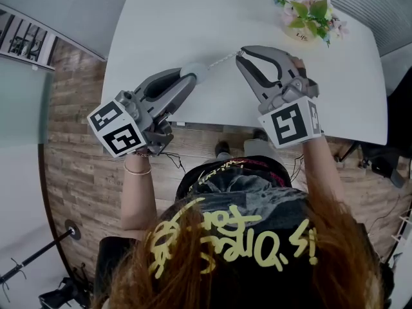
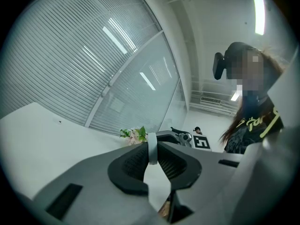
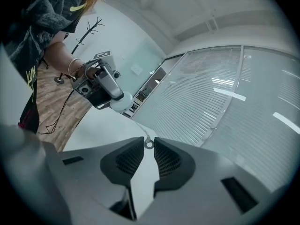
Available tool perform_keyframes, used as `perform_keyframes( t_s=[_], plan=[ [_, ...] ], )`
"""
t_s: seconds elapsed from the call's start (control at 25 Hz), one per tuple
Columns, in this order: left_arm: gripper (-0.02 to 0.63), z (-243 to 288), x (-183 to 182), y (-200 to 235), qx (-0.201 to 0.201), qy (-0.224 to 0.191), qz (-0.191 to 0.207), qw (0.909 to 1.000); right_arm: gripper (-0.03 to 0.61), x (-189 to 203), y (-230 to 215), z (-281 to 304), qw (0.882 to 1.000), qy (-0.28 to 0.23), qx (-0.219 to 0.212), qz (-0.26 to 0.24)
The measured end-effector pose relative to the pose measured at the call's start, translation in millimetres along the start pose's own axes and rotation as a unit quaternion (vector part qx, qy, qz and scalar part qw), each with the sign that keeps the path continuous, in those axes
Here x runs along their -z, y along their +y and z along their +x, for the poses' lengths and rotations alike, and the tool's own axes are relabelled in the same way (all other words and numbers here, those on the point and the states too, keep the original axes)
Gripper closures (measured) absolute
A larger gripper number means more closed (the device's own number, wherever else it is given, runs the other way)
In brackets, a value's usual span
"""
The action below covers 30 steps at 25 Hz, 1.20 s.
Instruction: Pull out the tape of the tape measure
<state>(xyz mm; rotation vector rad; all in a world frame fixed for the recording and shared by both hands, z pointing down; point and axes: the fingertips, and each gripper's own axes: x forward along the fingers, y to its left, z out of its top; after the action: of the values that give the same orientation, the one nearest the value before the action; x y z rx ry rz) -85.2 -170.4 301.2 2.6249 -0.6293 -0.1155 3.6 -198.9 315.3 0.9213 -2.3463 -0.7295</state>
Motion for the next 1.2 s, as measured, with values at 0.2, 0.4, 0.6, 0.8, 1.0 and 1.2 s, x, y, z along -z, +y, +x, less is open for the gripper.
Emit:
perform_keyframes(
  t_s=[0.2,0.4,0.6,0.8,1.0,1.2],
  plan=[
    [0.557,-1.0,-0.9,0.3,-0.003,-0.002,0.001,1.0000,0.508,-4.2,3.5,1.9,1.000,-0.013,-0.006,0.012],
    [0.557,-0.6,-0.8,0.2,-0.004,-0.003,0.000,1.0000,0.508,-7.1,5.1,2.2,1.000,-0.015,-0.009,0.011],
    [0.557,-0.3,-1.4,-0.4,-0.002,-0.004,-0.004,1.0000,0.508,-13.3,8.6,4.0,1.000,-0.019,-0.015,0.003],
    [0.557,-0.6,-1.8,-2.3,-0.002,-0.006,-0.004,1.0000,0.508,-18.9,14.2,3.5,0.999,-0.026,-0.022,-0.002],
    [0.557,0.2,-3.4,-3.4,0.000,-0.005,-0.004,1.0000,0.508,-24.9,19.2,6.3,0.999,-0.036,-0.031,-0.007],
    [0.557,-0.4,-3.4,-1.4,0.001,-0.006,-0.006,1.0000,0.508,-27.6,22.5,8.3,0.999,-0.038,-0.033,-0.010]
  ],
)
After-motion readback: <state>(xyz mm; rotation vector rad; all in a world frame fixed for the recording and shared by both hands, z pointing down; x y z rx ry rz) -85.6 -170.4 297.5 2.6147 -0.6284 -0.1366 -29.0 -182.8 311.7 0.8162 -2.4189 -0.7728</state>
